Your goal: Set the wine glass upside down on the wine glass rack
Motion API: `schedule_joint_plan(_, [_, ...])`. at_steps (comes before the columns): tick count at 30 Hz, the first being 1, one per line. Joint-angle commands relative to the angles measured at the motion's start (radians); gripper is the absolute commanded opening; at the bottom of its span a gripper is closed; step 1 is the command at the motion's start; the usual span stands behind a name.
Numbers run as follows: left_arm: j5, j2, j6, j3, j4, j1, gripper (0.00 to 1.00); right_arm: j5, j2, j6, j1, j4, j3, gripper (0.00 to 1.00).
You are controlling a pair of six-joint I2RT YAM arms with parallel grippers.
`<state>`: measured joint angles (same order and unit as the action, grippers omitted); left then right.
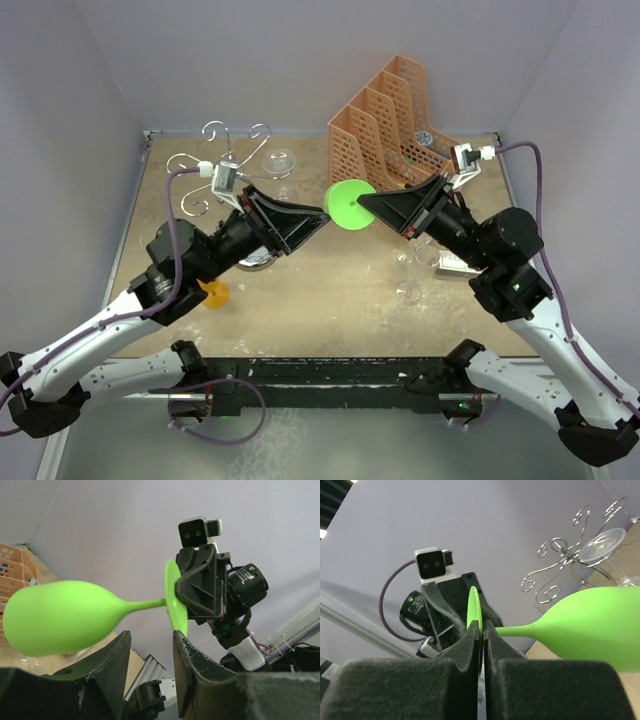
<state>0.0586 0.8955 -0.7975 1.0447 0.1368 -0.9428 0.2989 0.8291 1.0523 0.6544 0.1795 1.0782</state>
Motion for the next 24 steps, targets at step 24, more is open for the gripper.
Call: schedule_joint_plan(24, [-0.049, 0.051, -0.090, 0.040, 0.056, -0.001, 0.43, 0.007, 0.030, -0.040, -0.001, 0.060, -0.033, 0.00])
